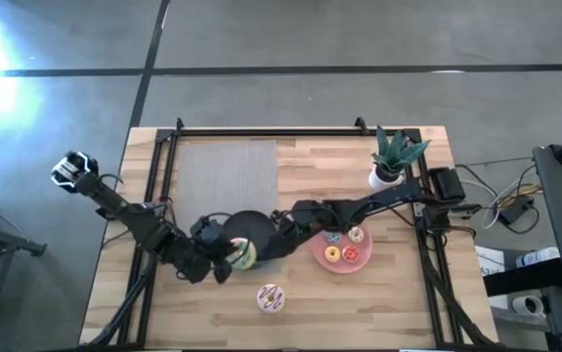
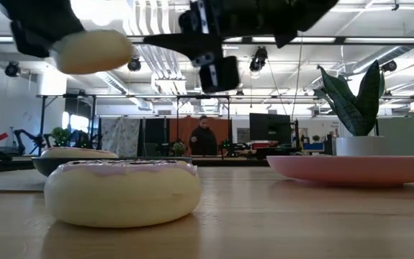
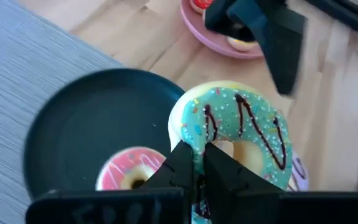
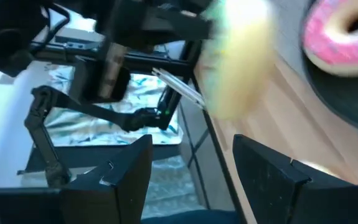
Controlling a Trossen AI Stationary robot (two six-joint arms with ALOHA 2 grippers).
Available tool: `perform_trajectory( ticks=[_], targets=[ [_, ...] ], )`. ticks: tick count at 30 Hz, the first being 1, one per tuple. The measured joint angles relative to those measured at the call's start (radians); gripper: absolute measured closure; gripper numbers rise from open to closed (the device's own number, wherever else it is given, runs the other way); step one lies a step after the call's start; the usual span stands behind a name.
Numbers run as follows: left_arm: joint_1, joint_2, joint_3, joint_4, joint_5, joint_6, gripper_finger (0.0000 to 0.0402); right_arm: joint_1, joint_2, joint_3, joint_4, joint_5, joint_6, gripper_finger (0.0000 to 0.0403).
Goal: Pick & Place donuts
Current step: Put the large green donut onto the black plate
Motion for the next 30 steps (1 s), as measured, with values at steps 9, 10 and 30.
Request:
perform_trajectory(
  ticks=[9,10,30],
  targets=[
    [0.081,-0.001,-0.001,0.004,0.063,0.107,0.0401,-0.001,0.059,0.144,-0.232,0.026,-0.120,0.0188],
    [0.084,-0.003,-0.002,0.000,0.068,0.112,0.0401,-0.002,0.059,0.155,-0.274,0.039,-0.136,0.0188],
    [0.172,-0.008,-0.002,0.001,0.125,0.237,0.0401,-0.063,0.071,0.176,-0.354,0.123,-0.220,0.0188]
  ],
)
